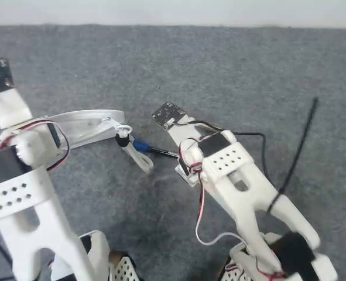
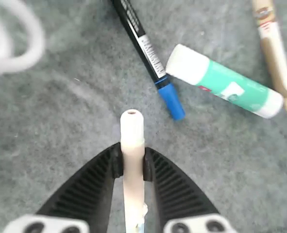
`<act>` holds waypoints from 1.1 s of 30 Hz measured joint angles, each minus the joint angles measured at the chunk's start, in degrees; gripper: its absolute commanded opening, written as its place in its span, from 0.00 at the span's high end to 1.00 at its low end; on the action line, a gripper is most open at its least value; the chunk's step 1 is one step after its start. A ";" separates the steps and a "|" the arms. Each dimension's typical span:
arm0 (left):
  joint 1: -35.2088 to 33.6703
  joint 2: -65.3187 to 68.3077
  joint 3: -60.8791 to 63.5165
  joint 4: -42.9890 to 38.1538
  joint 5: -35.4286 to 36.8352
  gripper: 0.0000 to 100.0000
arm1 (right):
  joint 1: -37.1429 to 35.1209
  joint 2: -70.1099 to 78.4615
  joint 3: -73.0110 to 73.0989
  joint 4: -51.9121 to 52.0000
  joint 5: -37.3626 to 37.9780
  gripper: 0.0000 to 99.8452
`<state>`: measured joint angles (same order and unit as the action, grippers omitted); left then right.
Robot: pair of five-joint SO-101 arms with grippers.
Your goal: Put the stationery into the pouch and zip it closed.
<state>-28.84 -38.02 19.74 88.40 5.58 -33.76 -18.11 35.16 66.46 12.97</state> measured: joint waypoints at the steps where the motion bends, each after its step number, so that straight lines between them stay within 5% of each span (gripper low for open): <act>1: 0.00 0.00 0.00 0.00 0.00 0.99 | 0.00 -1.23 0.00 0.09 -0.88 0.99; 22: 0.00 0.00 0.00 0.00 0.00 0.99 | -0.18 -23.21 -0.70 0.44 -4.31 0.99; 33: 0.00 0.00 0.00 0.00 0.00 0.99 | -7.91 -26.02 -9.49 0.44 -11.16 0.99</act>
<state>-28.84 -38.02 19.74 88.40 5.58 -41.67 -44.13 25.67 66.90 1.80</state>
